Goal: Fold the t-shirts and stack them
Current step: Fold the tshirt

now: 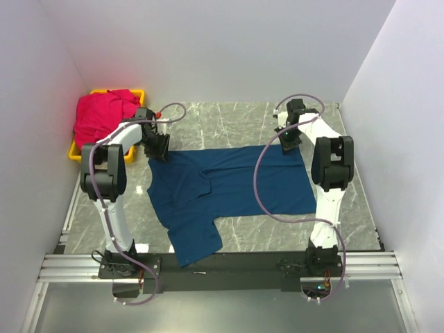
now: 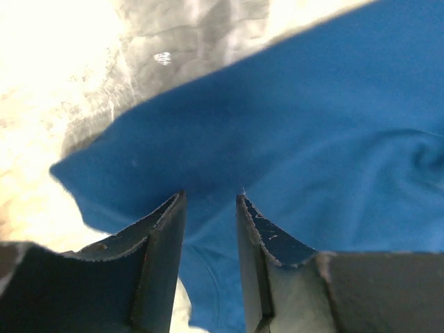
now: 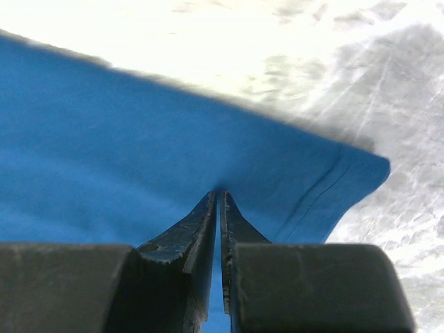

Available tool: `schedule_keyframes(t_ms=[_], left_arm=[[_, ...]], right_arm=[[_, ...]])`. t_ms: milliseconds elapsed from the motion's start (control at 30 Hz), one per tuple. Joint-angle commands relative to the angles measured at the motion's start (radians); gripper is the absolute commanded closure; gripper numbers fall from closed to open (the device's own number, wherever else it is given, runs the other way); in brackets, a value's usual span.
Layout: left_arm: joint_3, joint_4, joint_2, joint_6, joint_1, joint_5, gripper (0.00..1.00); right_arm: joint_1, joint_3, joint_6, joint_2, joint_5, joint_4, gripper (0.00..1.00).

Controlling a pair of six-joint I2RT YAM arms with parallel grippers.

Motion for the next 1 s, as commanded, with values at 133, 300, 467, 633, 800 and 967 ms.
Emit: schedule_keyframes(t_ms=[133,300,467,633,800,967], left_arm=[[0.153,0.027,0.158,-0.044,0.013,-0.126,0.66],[0.398,-0.01,0.32,-0.05,0.022,-0.161,0.68],[0.604,-0.04,0.442,-0.044,0.036,-0.143,0.63],[0.649,-0.033,0.33,-0.019,0.056,0.035,0.44],[0.436,-0.08,-0.015,0.106,0.06,0.233,0.24],[0.114,-0.187,-0.317,0.344,0.062,0.34,0.24]], right_arm=[[-0.047,0.115,0.053,0.12,0.136,0.03,0.87],[-0.058,0.278,0.078,0.224,0.162,0.011,0.87],[-0.06,0.523,0.092,0.324,0.191,-0.012,0.85],[-0.052,0.546,0.066,0.225,0.13,-0.016,0.67],[-0.05,0.328,-0.066,-0.114,-0.008,-0.068,0.2],[-0.05,-0.029,-0.222,-0.419,-0.075,-0.122,0.2]])
